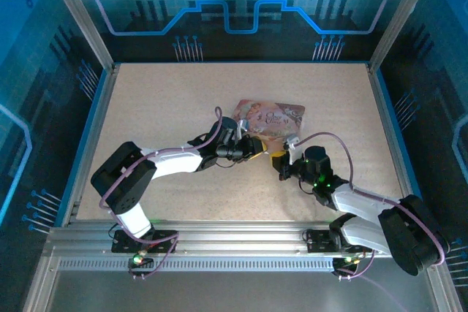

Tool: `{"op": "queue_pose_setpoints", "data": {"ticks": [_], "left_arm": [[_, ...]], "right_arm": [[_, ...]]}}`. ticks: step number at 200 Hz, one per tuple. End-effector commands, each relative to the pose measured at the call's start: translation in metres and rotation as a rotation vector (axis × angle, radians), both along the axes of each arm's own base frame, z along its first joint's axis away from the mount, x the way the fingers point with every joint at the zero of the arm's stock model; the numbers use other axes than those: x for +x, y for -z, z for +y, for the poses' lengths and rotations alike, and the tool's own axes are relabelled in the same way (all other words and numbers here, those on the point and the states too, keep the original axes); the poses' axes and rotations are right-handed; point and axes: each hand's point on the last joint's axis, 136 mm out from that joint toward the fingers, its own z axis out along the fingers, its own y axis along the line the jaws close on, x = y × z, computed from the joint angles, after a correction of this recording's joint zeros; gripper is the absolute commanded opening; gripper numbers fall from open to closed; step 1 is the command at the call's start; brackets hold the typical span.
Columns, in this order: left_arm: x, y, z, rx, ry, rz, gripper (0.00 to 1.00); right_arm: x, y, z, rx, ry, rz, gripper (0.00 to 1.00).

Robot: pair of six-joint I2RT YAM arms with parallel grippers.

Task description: Unlock a padlock with a key

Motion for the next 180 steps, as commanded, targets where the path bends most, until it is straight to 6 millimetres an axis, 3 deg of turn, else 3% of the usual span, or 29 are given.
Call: {"op": "queue_pose_setpoints", "data": {"ticks": [1,76,180], "left_arm": [[-0.012,-0.035,-0.017,-0.1,0.08,-0.025,0.17],[-0.012,-0.036,-0.017,-0.103,0.083,-0.027,0.17],[-0.011,-0.04,-0.02,-0.114,0.09,-0.027,0.17]], "right_arm": [[0.013,-0.024,0.001,0.027,0.019,-0.078,0.0],[0.001,-0.028,0.015,0.056,-0.086,-0.074,0.0],[0.02,-0.042,0.036,0.087,-0.123,-0.096,0.0]]}}
